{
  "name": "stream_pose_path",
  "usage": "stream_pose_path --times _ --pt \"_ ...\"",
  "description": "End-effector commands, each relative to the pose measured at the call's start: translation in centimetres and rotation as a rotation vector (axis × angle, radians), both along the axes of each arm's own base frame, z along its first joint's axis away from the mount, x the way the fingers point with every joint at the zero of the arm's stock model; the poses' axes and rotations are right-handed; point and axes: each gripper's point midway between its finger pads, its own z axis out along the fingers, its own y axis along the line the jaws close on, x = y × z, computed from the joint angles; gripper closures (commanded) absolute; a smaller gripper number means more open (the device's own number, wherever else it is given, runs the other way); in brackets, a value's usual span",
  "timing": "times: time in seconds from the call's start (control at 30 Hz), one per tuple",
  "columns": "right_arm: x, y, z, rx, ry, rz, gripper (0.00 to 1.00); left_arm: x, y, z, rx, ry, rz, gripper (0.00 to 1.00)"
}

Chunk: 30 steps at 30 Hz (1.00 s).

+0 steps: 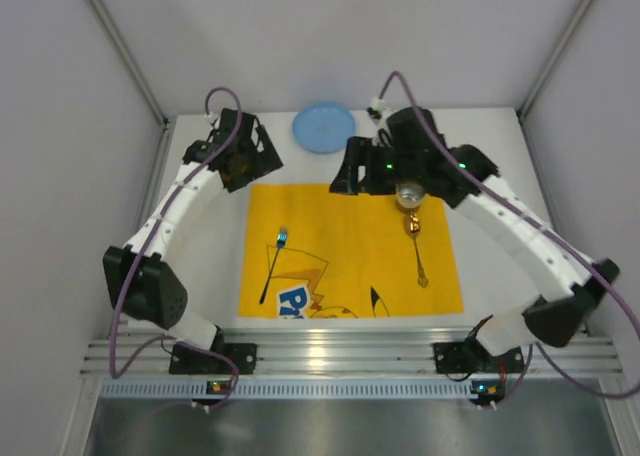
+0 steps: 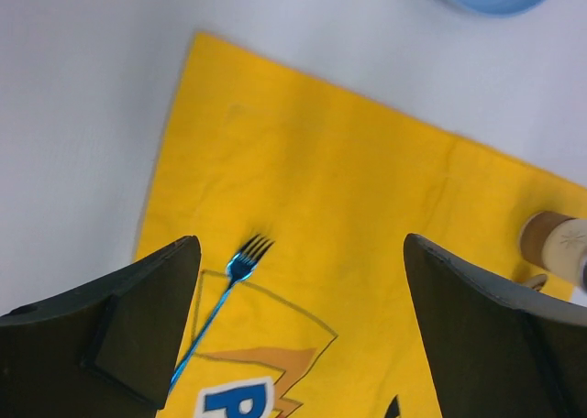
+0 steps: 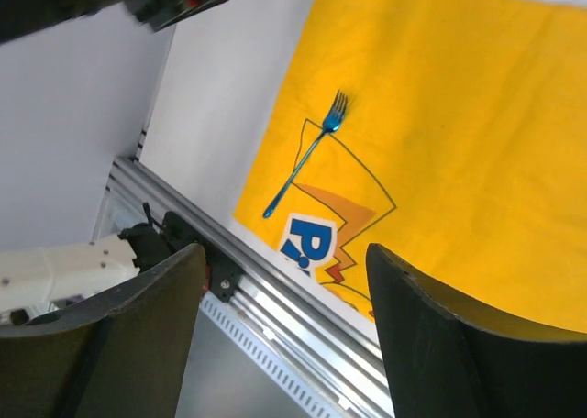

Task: Set the dinner table for one person

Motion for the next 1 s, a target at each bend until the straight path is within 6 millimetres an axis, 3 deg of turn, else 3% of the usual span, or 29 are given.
stream_pose_path --times 0.0,0.03,0.1,0.13,0.23,0.37,0.43,0.53,0.6,0.73,0.97 --pt "-2.4 -6.6 2.7 -0.05 -0.169 -0.041 0.28 4.8 -4.4 2.1 -0.043 -0.076 -0.033 0.02" --pt "-2.9 -8.0 1.5 -0.074 -0.155 -0.067 0.26 5.8 -5.3 2.1 -0.072 -0.072 -0.045 0.02" --pt "-4.1 -11.2 2.7 -0.035 -0.191 -0.139 0.22 9.4 -6.9 1.2 -0.114 -0.079 -0.025 0.02" --pt "-4.5 -12.3 1.6 -0.054 -0.177 -0.165 0.21 10.6 -7.7 1.0 -0.139 -0.088 -0.028 0.02" --pt "-5.0 -16.4 1.5 -0.08 -0.212 -0.282 0.18 15.1 -9.5 -0.3 -0.186 -0.13 -0.025 0.02" --pt "-5.9 -20.2 1.5 -0.135 -0.251 -0.403 0.13 20.4 -11.1 -3.6 -0.229 -0.122 -0.006 0.02" --pt "-6.8 -22.0 1.3 -0.175 -0.227 -0.471 0.12 21.9 -11.3 -4.6 -0.254 -0.129 0.007 0.02" --pt "-7.9 -24.0 0.7 -0.197 -0.214 -0.555 0.1 23.8 -11.1 -8.0 -0.3 -0.129 0.038 0.02" --pt "-8.5 -25.3 0.7 -0.208 -0.207 -0.624 0.08 24.7 -10.3 -9.3 -0.332 -0.126 0.059 0.02" --pt "-8.8 -26.3 0.9 -0.197 -0.195 -0.701 0.08 25.7 -9.9 -12.4 -0.372 -0.102 0.057 0.02" --pt "-8.7 -27.5 0.8 -0.199 -0.162 -0.823 0.08 27.2 -10.2 -15.3 -0.418 -0.101 0.056 0.03"
